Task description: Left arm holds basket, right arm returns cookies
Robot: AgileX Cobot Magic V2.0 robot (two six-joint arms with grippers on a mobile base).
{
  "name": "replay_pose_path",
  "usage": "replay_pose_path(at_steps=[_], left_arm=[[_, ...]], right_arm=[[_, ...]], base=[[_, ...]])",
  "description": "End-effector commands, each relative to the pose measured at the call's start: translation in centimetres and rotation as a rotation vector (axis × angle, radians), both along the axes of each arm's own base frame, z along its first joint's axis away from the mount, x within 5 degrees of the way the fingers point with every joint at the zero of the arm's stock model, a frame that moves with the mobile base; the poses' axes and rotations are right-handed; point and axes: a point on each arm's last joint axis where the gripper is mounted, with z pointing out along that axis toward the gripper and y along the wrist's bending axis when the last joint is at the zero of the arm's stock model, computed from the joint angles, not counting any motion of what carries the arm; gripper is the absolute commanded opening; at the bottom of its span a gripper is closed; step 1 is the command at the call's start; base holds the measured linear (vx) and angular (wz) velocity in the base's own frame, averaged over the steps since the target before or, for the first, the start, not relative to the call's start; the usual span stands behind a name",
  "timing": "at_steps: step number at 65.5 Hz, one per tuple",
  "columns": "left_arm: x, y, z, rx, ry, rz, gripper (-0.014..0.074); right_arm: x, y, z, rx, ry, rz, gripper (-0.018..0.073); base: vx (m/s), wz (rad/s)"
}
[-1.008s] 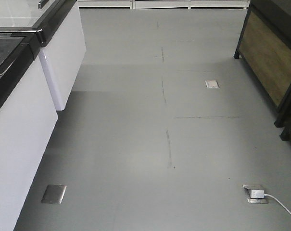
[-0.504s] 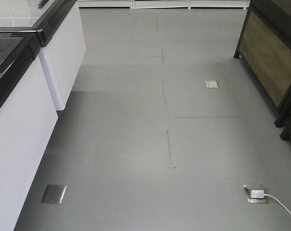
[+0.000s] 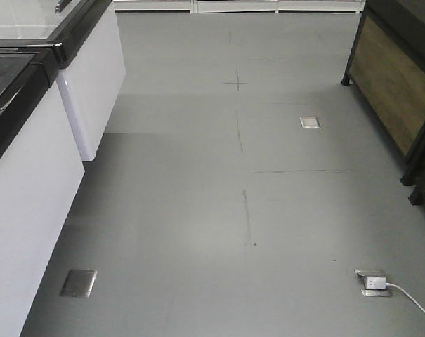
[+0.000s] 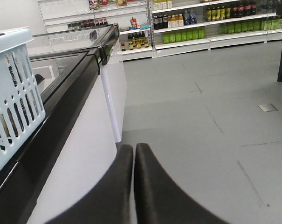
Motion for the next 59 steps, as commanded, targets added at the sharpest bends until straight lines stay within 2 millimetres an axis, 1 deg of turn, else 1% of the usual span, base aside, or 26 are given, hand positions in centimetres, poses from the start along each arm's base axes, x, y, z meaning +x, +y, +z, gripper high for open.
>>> replay_pose_path(at_steps=[1,17,36,40,50,59], left_arm=[[-0.1,-0.1,1.8,-0.001,-0.108,-0.016,-0.0006],[-0.1,-0.2,1.9,0.0,-0.125,-0.021,-0.0006],[-0.2,-0.4,2.9,-0.038,-0.236,-0.048,-0.0006],[-0.3,-0.6,3.5,-0.035,-0.301,-0.063,-0.0006],[-0.9,-1.0,5.7,-0.018,-0.545,-0.119,-0.0006],[-2.2,-1.5,7.8,-0.008,-0.797,-0.177,-0.0006]], right_arm=[[0.0,0.0,0.2,-0.014,-0.07,-0.005,-0.0003],[0.0,0.0,0.2,-0.014,-0.07,-0.005,-0.0003],[0.0,0.0,0.2,-0.014,-0.07,-0.005,-0.0003],[0.0,0.0,0.2,-0.014,-0.07,-0.005,-0.0003],[0.0,0.0,0.2,-0.014,-0.07,-0.005,-0.0003],[0.0,0.0,0.2,-0.014,-0.07,-0.005,-0.0003]], base=[[0.0,0.0],[0.0,0.0],[0.0,0.0],[0.0,0.0],[0.0,0.0],[0.0,0.0]])
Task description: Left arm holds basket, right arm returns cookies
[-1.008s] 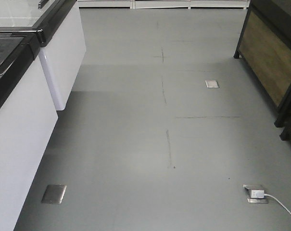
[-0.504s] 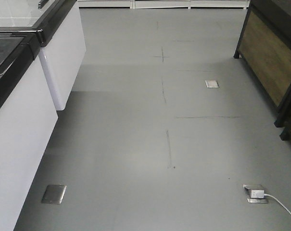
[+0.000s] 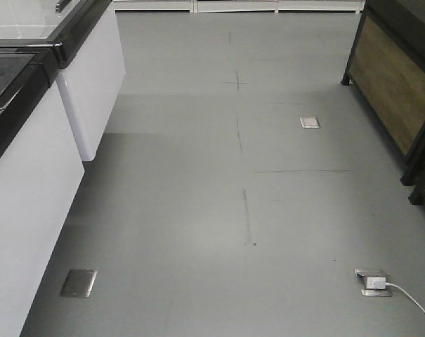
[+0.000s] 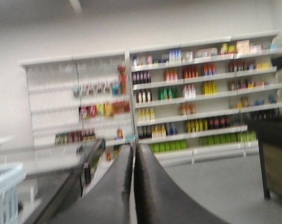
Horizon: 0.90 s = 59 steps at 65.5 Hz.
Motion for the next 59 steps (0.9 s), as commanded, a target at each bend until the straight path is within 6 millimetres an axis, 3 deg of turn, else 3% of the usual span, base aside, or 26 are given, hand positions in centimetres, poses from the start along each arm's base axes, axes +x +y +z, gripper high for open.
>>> replay_pose_path(at_steps=[1,8,18,32,42,49,59], left_arm=[[-1.7,-0.5,3.2,-0.003,-0.304,-0.061,-0.0006],[-2.6,-0.6,4.4,0.003,-0.427,-0.085,-0.0004],[-3.5,-0.4,7.8,0.003,-0.417,-0.052,-0.0004],[-6.1,0.0,14.7,-0.003,-0.382,0.013,-0.0003],[-8.1,0.0,20.4,0.046,-0.459,0.047,-0.0001],[-7.9,0.2,23.8,0.054,-0.434,0.074,0.0],[-6.0,0.7,28.5,0.024,-0.31,0.115,0.0011]], right_arm=[[0.0,0.0,0.2,-0.014,-0.071,-0.005,-0.0003],[0.0,0.0,0.2,-0.014,-0.071,-0.005,-0.0003],[0.0,0.0,0.2,-0.014,-0.071,-0.005,-0.0003],[0.0,0.0,0.2,-0.014,-0.071,-0.005,-0.0003],[0.0,0.0,0.2,-0.014,-0.071,-0.005,-0.0003],[0.0,0.0,0.2,-0.014,-0.071,-0.005,-0.0003],[0.0,0.0,0.2,-0.014,-0.071,-0.005,-0.0003]], base=[[0.0,0.0],[0.0,0.0],[0.0,0.0],[0.0,0.0],[0.0,0.0],[0.0,0.0],[0.0,0.0]])
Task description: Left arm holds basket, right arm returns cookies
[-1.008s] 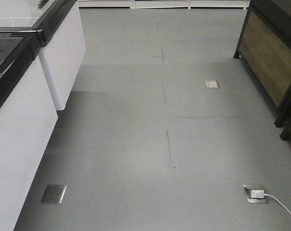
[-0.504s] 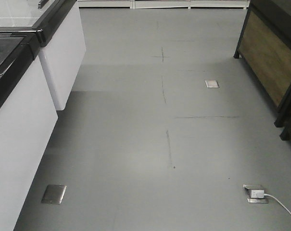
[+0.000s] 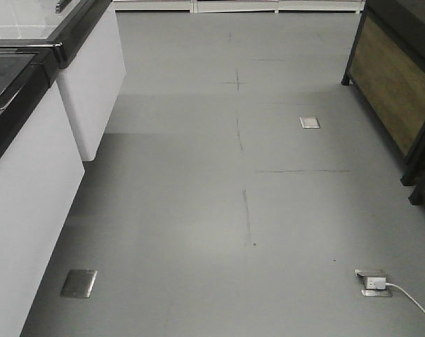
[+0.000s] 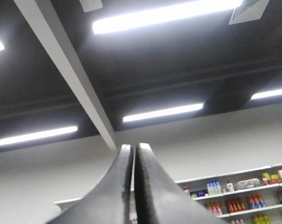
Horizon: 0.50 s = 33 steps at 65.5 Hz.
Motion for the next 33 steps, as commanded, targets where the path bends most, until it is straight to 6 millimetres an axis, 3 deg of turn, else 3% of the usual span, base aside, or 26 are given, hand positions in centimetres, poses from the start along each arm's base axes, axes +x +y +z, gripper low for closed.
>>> replay_pose_path(at_steps=[1,11,18,33], left_arm=[[1.9,0.3,2.9,-0.027,0.08,0.013,0.0013],[4.4,0.7,5.7,-0.064,0.205,0.043,0.0066],[6.8,0.9,6.5,-0.106,0.294,0.024,0.0136],[12.2,0.6,5.1,-0.211,0.497,-0.067,0.0363]], right_arm=[[0.0,0.0,0.2,-0.014,-0.071,-0.005,-0.0003],[0.0,0.0,0.2,-0.014,-0.071,-0.005,-0.0003],[0.0,0.0,0.2,-0.014,-0.071,-0.005,-0.0003],[0.0,0.0,0.2,-0.014,-0.071,-0.005,-0.0003]], base=[[0.0,0.0],[0.0,0.0],[0.0,0.0],[0.0,0.0]])
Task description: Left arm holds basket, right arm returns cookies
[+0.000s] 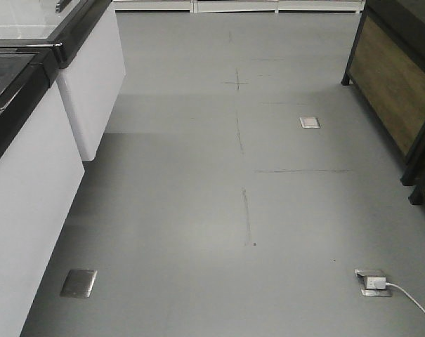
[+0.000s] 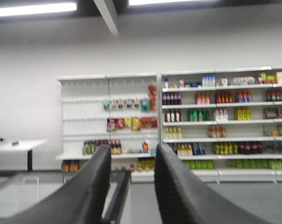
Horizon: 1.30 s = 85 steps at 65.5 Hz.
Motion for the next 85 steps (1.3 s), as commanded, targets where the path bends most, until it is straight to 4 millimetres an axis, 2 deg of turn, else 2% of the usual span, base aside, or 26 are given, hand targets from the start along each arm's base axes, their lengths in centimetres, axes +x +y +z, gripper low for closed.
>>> replay_pose_path(at_steps=[1,6,12,23,37,47,54,85], left_arm=[[1.8,-0.2,0.3,-0.057,0.018,-0.046,0.0377],[3.4,-0.2,-0.5,-0.073,0.096,-0.05,0.0445],[5.1,-0.2,-1.4,-0.079,0.179,-0.044,0.0484],[7.1,-0.1,-2.4,-0.083,0.261,-0.038,0.0489],[8.2,0.0,-2.8,-0.073,0.29,-0.028,0.0489],[8.3,0.7,-2.8,-0.041,0.288,0.032,0.0489],[8.1,2.1,-2.6,-0.064,0.262,0.112,0.0489],[6.1,7.9,-2.3,-0.412,0.076,0.424,0.0481]], right_arm=[[0.0,0.0,0.2,-0.014,-0.07,-0.005,-0.0003],[0.0,0.0,0.2,-0.014,-0.07,-0.005,-0.0003],[0.0,0.0,0.2,-0.014,-0.07,-0.005,-0.0003],[0.0,0.0,0.2,-0.014,-0.07,-0.005,-0.0003],[0.0,0.0,0.2,-0.014,-0.07,-0.005,-0.0003],[0.0,0.0,0.2,-0.014,-0.07,-0.005,-0.0003],[0.0,0.0,0.2,-0.014,-0.07,-0.005,-0.0003],[0.0,0.0,0.2,-0.014,-0.07,-0.005,-0.0003]], base=[[0.0,0.0],[0.0,0.0],[0.0,0.0],[0.0,0.0],[0.0,0.0],[0.0,0.0],[0.0,0.0],[0.0,0.0]])
